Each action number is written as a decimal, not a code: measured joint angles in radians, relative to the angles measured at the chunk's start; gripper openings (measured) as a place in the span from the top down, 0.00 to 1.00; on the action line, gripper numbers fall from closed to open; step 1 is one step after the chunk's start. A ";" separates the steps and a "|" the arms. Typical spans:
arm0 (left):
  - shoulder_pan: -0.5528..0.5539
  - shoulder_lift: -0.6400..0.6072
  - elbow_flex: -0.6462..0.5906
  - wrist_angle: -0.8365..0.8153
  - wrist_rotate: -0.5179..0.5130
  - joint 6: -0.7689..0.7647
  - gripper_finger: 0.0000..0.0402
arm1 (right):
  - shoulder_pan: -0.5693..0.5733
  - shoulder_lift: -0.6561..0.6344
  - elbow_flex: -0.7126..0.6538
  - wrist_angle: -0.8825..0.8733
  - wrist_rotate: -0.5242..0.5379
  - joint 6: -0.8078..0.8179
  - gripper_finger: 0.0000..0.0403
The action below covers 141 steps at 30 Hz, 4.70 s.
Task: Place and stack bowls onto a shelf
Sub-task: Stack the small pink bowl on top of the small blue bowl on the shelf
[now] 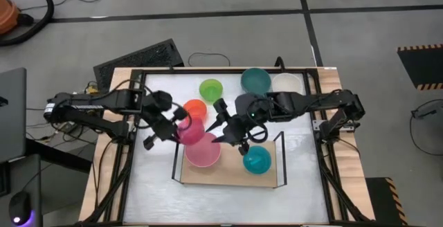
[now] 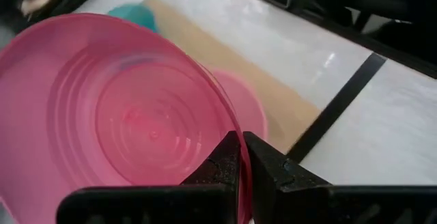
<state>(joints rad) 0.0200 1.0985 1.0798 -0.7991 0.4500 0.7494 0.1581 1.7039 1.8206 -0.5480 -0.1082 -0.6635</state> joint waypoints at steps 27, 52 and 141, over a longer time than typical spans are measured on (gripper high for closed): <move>-0.191 0.066 0.000 0.166 -0.016 0.038 1.00 | 0.025 0.114 0.001 0.066 -0.212 0.224 0.50; -0.236 0.066 0.000 0.225 -0.048 0.050 1.00 | 0.002 0.104 0.034 0.090 -0.287 0.264 0.56; -0.325 -0.244 -0.001 0.213 -0.862 -0.476 0.51 | 0.058 0.112 0.034 -0.846 0.198 0.982 0.94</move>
<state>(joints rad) -0.3054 0.8544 1.0790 -0.5858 -0.4118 0.2736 0.2164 1.8155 1.8544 -1.3942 0.0898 0.3189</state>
